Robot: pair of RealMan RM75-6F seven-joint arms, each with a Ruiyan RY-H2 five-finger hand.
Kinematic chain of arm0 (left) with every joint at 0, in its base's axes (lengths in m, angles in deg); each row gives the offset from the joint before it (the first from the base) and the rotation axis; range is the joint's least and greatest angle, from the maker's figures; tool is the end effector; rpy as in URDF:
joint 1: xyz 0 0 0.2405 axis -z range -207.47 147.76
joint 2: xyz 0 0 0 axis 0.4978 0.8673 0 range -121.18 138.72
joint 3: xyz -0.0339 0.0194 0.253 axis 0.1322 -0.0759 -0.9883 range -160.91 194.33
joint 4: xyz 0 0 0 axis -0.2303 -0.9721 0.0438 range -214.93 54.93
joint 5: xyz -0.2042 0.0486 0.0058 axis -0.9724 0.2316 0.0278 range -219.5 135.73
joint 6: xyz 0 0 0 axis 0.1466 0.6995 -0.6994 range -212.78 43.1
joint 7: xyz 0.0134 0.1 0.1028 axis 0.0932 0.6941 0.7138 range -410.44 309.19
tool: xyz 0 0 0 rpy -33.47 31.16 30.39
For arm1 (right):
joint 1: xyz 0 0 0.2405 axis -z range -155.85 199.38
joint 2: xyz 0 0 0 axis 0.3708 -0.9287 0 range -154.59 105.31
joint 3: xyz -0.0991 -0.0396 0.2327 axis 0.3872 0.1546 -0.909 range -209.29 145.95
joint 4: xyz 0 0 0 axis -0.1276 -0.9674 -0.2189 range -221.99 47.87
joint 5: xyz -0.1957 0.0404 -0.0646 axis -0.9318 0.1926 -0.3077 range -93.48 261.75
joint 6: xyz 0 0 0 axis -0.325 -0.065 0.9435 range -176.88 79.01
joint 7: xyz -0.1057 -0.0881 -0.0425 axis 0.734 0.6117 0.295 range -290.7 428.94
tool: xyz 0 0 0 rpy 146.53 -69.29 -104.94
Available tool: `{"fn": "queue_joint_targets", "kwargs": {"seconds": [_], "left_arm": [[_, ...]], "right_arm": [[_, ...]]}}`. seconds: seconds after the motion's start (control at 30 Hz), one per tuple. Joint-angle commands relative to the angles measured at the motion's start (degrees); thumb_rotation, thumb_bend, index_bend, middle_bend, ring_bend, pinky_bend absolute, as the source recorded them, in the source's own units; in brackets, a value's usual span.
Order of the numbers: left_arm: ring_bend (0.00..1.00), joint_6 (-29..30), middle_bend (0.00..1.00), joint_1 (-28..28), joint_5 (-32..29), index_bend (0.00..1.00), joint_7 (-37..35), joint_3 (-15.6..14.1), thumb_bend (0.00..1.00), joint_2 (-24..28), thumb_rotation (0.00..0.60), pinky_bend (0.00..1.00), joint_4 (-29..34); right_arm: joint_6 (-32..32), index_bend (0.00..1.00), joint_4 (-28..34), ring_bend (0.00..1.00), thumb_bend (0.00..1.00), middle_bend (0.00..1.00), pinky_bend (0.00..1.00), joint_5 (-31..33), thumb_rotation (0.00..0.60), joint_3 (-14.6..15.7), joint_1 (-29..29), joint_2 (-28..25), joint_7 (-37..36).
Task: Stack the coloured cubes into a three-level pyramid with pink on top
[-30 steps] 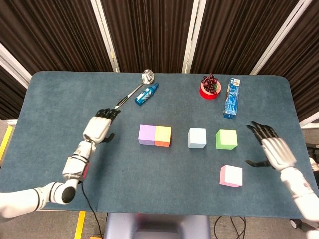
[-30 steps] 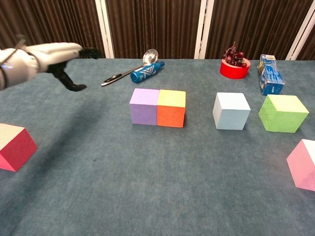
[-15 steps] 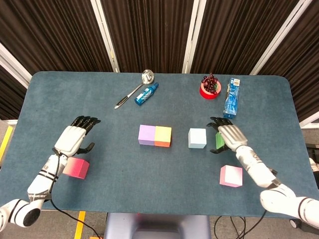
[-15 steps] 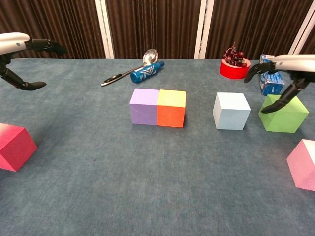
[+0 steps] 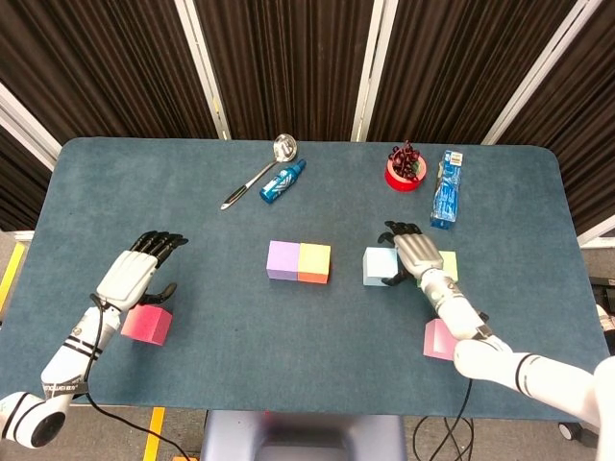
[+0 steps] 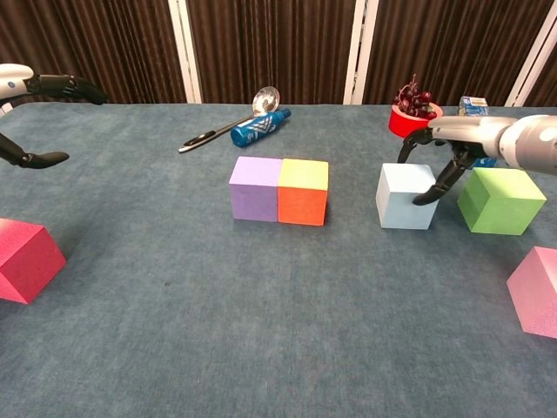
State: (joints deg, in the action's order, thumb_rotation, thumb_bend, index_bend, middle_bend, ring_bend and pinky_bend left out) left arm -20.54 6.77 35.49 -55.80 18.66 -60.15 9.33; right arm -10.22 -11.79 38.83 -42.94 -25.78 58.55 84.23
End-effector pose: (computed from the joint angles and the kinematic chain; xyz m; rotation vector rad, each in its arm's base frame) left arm -0.2116 0.3264 0.0941 -1.7761 -0.9674 -1.0432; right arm -0.2008 -0.3982 0.0124 1.7420 -1.2218 0.6805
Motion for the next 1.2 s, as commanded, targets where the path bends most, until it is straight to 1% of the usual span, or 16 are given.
{"fn": "queue_joint_targets", "kwargs": {"seconds": [0.03,0.17,0.27,0.43,0.83,1.2], "left_arm": [[0.08,0.24,0.10,-0.55,0.83,0.14,-0.47,0.16,0.38,0.12,0.600,0.08,0.04],[0.07,0.41,0.10,-1.23,1.59,0.14,-1.69,0.44,0.38,0.50,0.600,0.07,0.16],[0.07,0.77,0.10,-1.83,2.04,0.14,-2.07,0.64,0.38,0.66,0.600,0.08,0.01],[0.07,0.88,0.10,-2.60,2.85,0.14,-3.12,0.82,0.38,0.94,0.600,0.07,0.34],[0.07,0.73,0.10,-3.88,3.99,0.14,-4.78,1.32,0.38,1.23,0.600,0.07,-0.25],[0.06,-0.01,0.09,-4.30,5.01,0.13,-6.72,1.73,0.38,1.32,0.600,0.07,-1.05]], "right_arm": [[-0.71,0.42,-1.90,0.00,0.30,0.14,0.09,2.38,0.600,0.46,-1.66,1.64,1.66],[0.28,0.52,-1.39,0.00,0.34,0.15,0.09,4.04,0.600,0.40,-2.46,2.04,2.46],[1.56,0.56,0.60,0.00,0.35,0.17,0.09,4.76,0.600,0.11,-2.59,1.27,2.67],[2.77,0.56,3.18,0.00,0.35,0.17,0.09,6.53,0.600,-0.29,-3.59,0.89,3.56],[3.90,0.56,0.81,0.00,0.36,0.17,0.09,11.17,0.600,-0.59,-7.67,5.85,6.59],[4.71,0.55,1.41,0.00,0.35,0.17,0.09,14.52,0.600,-0.76,-8.97,6.25,7.69]]}}
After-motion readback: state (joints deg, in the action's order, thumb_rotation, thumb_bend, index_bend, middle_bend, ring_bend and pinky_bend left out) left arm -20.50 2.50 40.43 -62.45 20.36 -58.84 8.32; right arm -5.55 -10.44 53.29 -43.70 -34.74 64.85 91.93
